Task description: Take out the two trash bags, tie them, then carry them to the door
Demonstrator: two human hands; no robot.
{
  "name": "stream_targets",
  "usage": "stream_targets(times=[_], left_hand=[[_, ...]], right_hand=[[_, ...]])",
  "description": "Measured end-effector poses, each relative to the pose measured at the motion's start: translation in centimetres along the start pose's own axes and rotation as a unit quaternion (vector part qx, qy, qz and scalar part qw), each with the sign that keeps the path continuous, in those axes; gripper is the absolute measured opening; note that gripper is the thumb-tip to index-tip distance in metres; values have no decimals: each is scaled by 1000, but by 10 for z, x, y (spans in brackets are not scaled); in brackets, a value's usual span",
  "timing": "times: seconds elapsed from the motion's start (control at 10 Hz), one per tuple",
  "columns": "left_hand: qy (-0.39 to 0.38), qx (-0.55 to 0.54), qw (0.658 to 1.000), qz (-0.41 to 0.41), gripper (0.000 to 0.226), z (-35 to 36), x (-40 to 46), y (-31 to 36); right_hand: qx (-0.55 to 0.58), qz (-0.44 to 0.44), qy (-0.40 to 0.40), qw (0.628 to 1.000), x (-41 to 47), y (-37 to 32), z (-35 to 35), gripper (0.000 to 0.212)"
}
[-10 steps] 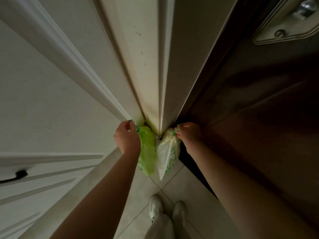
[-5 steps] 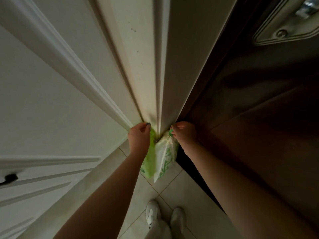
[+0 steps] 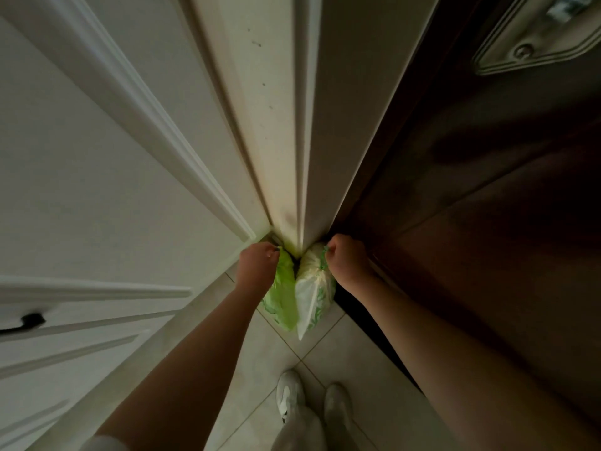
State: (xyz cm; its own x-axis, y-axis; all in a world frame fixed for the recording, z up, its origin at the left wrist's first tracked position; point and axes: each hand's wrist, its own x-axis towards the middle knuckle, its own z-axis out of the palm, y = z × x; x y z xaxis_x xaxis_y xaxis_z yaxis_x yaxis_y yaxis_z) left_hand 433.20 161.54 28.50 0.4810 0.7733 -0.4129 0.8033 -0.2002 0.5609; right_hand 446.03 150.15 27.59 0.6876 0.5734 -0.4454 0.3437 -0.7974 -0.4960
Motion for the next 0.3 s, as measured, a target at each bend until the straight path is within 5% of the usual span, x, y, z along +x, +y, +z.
stream_targets(times=[0.3], left_hand=[[-17,113,993,33,27,-14,-31,-5]], right_hand=[[-30,-45,-8,998,-30,5,-32,22]])
